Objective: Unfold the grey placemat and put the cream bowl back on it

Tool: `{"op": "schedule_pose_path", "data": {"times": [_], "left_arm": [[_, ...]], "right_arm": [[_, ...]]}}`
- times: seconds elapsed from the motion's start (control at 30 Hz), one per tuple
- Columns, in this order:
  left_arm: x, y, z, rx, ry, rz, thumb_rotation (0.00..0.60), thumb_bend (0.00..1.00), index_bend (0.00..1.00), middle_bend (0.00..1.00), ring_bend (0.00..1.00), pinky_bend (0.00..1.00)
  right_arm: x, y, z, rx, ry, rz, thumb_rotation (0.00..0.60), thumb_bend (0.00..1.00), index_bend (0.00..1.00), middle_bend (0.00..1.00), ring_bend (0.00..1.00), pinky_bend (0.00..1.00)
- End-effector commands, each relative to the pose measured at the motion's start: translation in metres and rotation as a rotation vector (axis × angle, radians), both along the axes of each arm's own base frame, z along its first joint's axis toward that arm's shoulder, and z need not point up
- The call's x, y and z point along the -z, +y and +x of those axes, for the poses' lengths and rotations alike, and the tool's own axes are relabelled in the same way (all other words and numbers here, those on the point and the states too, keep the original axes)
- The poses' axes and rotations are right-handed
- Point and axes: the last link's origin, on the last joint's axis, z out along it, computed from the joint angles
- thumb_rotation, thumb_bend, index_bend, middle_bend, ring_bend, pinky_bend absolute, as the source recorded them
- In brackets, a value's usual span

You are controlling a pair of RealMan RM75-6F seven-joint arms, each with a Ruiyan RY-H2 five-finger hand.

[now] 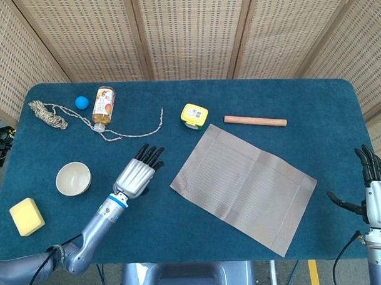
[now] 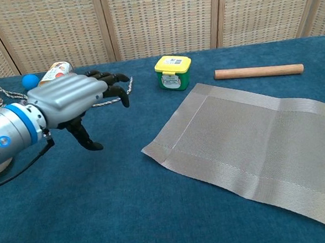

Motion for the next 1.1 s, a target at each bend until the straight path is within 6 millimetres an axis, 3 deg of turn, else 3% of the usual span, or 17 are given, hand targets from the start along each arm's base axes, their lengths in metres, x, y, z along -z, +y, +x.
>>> {"op": "schedule_pose_path", "data": {"times": [0.03,0.37,0.67,1.1], "left_arm": [[0.015,0.002,0.003,0.000,0.030,-0.025,0.600,0.07,0.30,0.00,0.00,0.00],[0.047,0.015,0.012,-0.001,0.075,-0.055,0.600,0.08,0.35,0.00,0.00,0.00],[0.075,0.023,0.025,-0.003,0.076,-0.084,0.600,0.16,0.38,0.00,0.00,0.00],[0.093,0.026,0.043,0.020,0.045,-0.106,0.600,0.42,0.44,0.00,0.00,0.00]], "right_arm": [[-0.002,0.000,-0.001,0.002,-0.013,0.001,0.600,0.26,0.07,0.00,0.00,0.00],[-0.005,-0.001,-0.002,-0.011,-0.042,-0.003,0.600,0.26,0.07,0.00,0.00,0.00],[-0.006,-0.002,-0.004,-0.005,-0.065,0.005,0.600,0.27,0.07,0.00,0.00,0.00],[-0.008,-0.005,-0.007,0.005,-0.075,0.001,0.600,0.26,0.07,0.00,0.00,0.00]]}}
